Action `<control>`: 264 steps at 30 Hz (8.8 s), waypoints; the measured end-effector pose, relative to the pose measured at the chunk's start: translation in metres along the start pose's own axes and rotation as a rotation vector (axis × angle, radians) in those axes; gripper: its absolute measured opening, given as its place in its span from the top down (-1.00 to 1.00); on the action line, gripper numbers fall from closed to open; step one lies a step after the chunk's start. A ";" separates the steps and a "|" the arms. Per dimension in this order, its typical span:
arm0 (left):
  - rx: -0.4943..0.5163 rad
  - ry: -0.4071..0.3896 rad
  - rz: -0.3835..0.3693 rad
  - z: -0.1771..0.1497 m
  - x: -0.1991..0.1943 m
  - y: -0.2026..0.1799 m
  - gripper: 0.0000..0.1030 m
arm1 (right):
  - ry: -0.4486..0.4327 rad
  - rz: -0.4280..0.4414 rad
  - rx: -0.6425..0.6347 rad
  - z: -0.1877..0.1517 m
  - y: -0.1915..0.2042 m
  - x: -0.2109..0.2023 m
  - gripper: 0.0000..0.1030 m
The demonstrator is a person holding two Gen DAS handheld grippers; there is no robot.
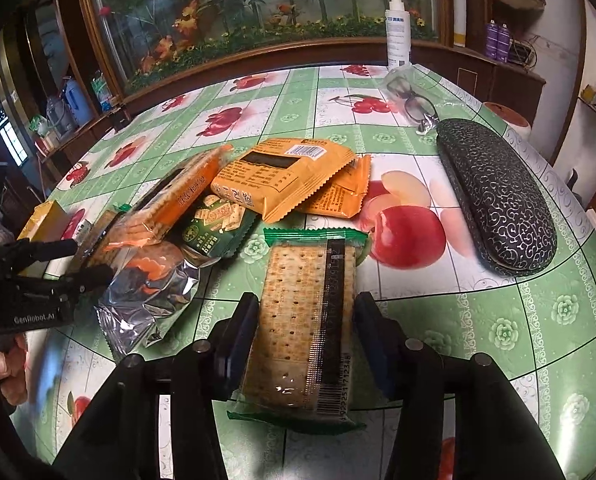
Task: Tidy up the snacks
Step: 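Grasp a green-ended cracker pack with the left tool while the right tool grasps another, then carry both cracker packs over the tray and open both tools to drop them, then move both open tools back toward the snack pile, then grasp a white-blue milk candy with the left tool while the right tool grasps a silver foil bag, then carry the candy and foil bag over the tray and open both tools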
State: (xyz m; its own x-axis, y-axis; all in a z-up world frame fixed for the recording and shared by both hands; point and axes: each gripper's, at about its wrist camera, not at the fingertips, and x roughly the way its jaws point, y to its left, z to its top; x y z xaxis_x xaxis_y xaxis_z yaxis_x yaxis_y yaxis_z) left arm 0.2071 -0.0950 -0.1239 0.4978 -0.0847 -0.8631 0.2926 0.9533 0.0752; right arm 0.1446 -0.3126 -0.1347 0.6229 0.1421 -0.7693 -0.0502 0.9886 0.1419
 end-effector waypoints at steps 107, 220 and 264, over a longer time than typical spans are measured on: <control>-0.523 -0.182 0.314 -0.171 -0.127 0.177 0.13 | 0.042 0.573 -0.392 0.024 0.374 0.046 0.07; -0.319 -0.238 -0.089 -0.059 -0.072 0.054 0.68 | -0.009 0.154 0.002 -0.019 0.045 -0.022 0.37; -0.485 -0.356 0.206 -0.165 -0.178 0.140 0.67 | -0.076 0.489 -0.156 -0.017 0.169 -0.087 0.55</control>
State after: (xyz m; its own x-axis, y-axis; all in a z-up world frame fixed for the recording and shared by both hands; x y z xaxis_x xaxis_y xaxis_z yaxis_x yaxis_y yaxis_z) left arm 0.0247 0.1011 -0.0419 0.7700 0.1032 -0.6296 -0.1999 0.9762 -0.0844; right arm 0.0685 -0.1571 -0.0548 0.5519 0.5912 -0.5881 -0.4621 0.8039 0.3744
